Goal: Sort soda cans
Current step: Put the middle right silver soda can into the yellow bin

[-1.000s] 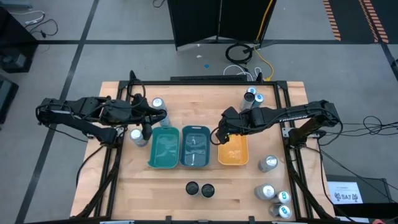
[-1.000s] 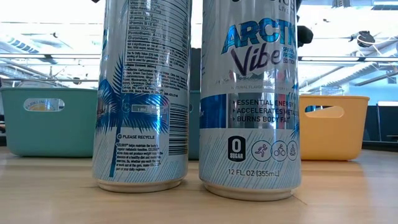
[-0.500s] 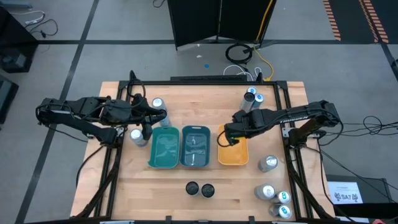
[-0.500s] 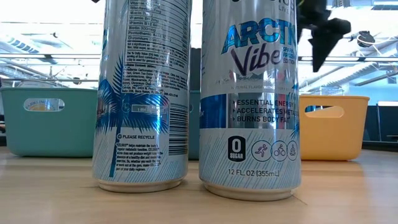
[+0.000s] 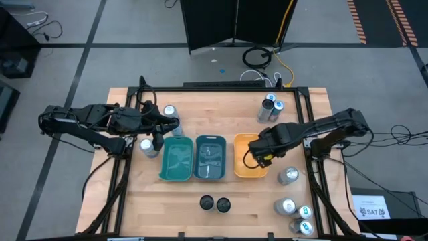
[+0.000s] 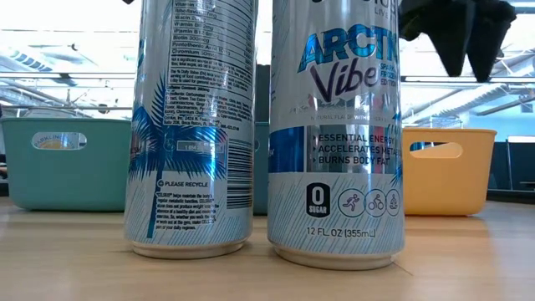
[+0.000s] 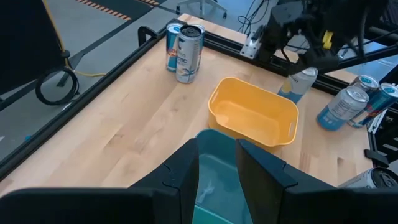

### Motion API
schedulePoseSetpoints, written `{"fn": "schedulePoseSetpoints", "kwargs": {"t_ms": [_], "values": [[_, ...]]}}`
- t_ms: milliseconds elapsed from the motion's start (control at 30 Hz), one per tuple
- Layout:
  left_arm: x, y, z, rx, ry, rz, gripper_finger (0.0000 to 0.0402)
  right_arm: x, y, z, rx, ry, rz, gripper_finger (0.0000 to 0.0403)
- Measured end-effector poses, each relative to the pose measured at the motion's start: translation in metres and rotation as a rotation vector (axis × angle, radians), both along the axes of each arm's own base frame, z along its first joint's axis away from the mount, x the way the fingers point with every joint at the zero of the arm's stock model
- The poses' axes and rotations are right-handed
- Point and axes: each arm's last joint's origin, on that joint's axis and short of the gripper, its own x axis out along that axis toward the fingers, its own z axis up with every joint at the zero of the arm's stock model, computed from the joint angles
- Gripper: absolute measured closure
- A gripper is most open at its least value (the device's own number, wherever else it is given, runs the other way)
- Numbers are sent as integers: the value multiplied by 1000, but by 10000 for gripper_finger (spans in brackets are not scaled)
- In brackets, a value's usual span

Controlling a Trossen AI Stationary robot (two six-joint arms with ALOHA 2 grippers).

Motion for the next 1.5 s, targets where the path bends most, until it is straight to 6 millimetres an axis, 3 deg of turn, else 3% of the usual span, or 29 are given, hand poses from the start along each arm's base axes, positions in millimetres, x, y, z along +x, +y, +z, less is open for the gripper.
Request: {"fn": "schedulePoseSetpoints", "kwargs": {"t_ms": [567,733,1033,1267,1500], "values": [[0,0,0,0,3,0,285,-88,-20,10,33,-246,-220,22],[0,0,0,0,3,0,285,-88,-16,11,50,-281,-238,22],[0,0,0,0,3,0,285,-75,7,-3,96,-156,-195,22],[0,0,0,0,3,0,285,-77,18,-5,96,-149,-187,22],[0,0,0,0,3,0,285,-83,17,-31,156,-207,-195,22]]}}
